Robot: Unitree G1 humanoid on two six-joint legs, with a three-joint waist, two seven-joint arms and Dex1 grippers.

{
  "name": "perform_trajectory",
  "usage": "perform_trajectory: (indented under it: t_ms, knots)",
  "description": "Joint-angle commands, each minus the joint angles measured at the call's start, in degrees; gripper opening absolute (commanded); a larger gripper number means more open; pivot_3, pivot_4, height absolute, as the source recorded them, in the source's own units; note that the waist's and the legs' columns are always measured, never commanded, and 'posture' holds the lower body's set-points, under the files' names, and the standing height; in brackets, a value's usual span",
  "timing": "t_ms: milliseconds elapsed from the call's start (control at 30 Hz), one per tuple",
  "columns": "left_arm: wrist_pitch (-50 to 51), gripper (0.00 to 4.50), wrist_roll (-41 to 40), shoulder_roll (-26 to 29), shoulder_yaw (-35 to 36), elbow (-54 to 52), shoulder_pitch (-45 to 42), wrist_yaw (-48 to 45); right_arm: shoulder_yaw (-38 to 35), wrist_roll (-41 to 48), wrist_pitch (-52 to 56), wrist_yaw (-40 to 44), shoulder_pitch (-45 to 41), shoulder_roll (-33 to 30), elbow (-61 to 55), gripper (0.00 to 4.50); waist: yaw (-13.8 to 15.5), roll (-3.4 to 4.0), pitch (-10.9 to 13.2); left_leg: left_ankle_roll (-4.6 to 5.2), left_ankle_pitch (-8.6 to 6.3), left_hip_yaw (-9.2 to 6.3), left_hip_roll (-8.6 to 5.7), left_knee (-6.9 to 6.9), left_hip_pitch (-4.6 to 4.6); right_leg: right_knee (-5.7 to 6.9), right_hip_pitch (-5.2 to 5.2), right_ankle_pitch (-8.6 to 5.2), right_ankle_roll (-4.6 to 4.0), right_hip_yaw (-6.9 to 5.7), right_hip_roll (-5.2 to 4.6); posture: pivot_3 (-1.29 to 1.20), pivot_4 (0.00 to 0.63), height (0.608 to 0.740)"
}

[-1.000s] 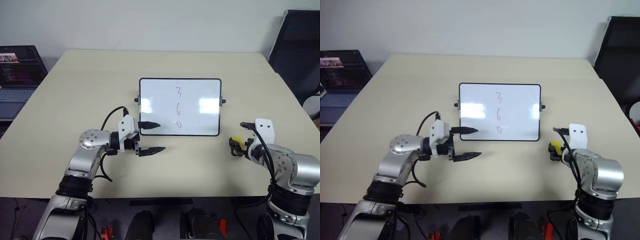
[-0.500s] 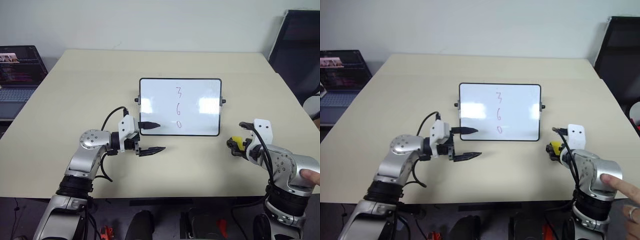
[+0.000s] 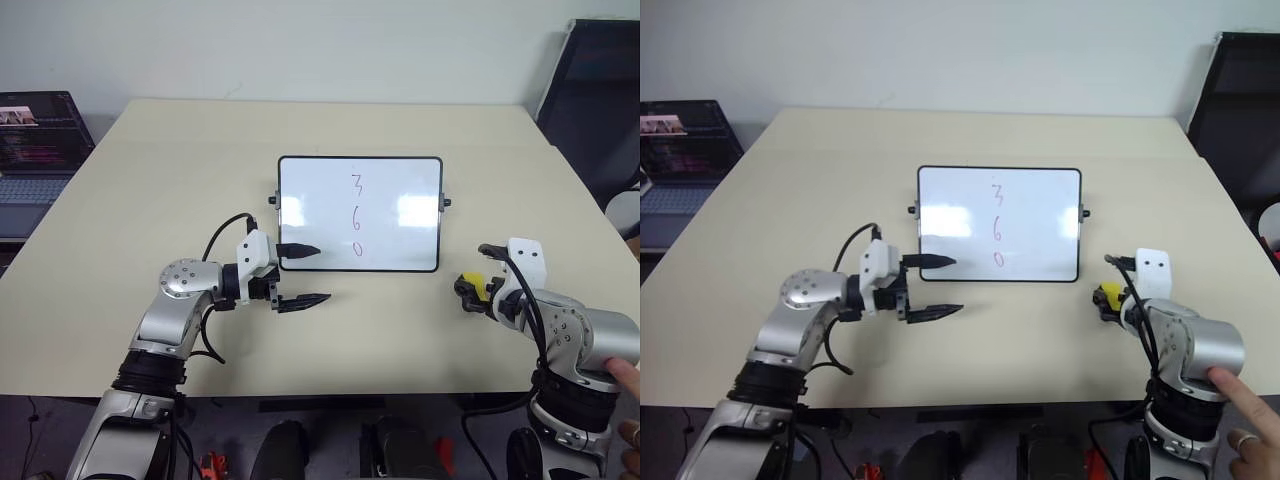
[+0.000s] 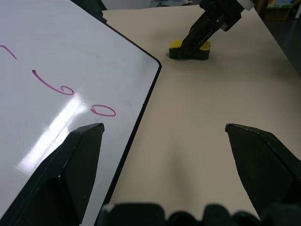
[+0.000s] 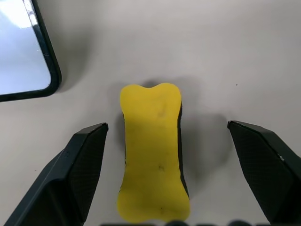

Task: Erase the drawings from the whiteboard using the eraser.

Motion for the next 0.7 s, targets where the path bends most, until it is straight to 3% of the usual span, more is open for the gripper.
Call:
perform_trajectory:
  t_ms: [33, 100, 700]
  knots:
    - [-1.14, 4.50, -0.14, -0.07, 0.79, -0.61, -1.43, 0.09, -0.41, -0.03, 0.31, 0.13, -0.94, -0.65, -1.81, 4.23, 0.01, 0.00, 0.00, 0.00, 0.00, -0.01, 0.00, 0.00, 0.00, 0.00, 0.00, 0.00, 0.00, 0.00, 0.00, 0.00, 0.150, 0.740]
    - [-1.18, 4.50, -0.14, -0.10, 0.77, -0.53, -1.49, 0.04, -2.36, 0.62, 0.33, 0.76, -1.68, 0.82, -2.18, 4.39, 0.01, 0.00, 0.00, 0.00, 0.00, -0.01, 0.01, 0.00, 0.00, 0.00, 0.00, 0.00, 0.00, -0.01, 0.00, 0.00, 0.150, 0.740]
    - [-1.49, 4.50, -0.06, -0.18, 0.81, -0.72, -1.16, 0.04, -0.74, -0.73, -2.96, 0.51, -2.22, -1.40, -2.05, 4.39, -0.07, 0.01, 0.00, 0.00, 0.00, 0.00, -0.01, 0.01, -0.01, 0.02, -0.01, 0.01, 0.00, 0.00, 0.00, 0.00, 0.150, 0.740]
